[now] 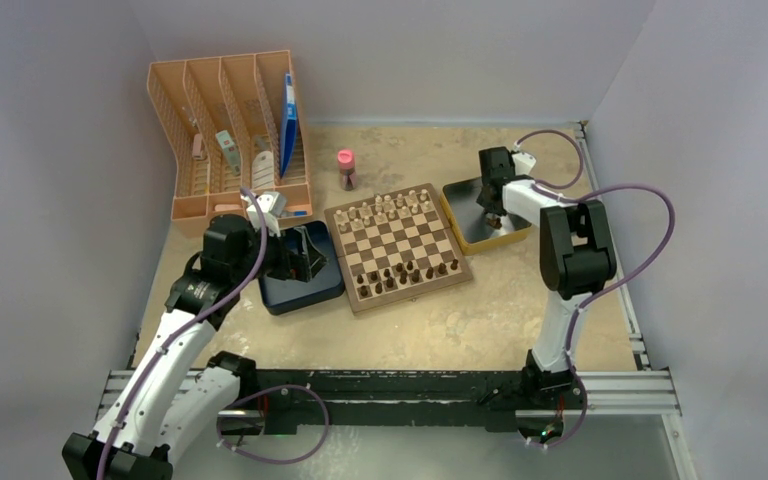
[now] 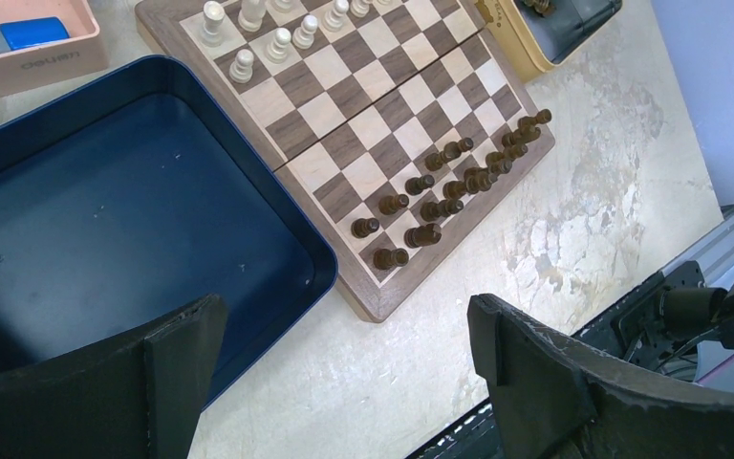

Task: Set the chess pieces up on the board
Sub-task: Pick up the chess piece from the storage box.

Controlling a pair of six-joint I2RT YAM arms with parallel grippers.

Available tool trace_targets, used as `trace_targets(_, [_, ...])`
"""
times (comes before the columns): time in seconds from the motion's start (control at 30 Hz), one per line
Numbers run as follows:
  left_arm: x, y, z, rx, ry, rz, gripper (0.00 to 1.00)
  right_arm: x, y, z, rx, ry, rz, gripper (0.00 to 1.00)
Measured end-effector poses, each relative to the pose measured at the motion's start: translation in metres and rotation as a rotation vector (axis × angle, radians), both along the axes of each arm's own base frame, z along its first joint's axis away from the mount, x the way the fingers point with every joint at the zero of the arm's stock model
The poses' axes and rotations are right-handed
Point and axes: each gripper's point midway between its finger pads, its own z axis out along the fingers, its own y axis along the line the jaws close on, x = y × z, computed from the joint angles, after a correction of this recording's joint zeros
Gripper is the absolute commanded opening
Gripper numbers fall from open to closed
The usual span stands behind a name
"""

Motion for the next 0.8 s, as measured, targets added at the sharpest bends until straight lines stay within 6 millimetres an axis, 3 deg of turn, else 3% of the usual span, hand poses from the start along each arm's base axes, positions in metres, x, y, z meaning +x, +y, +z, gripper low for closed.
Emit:
trace_targets(0.6, [0.000,0.003,0.004,0.004,-0.022,0.018,0.96,-0.002,-0.002,-0.005,-0.023,0.023,0.022,0.16])
trace_targets(0.8, [0.001,0.004,0.004,0.005,-0.021,0.020,0.95,-0.005,-0.001,0.011,-0.022,0.005,0.046,0.15])
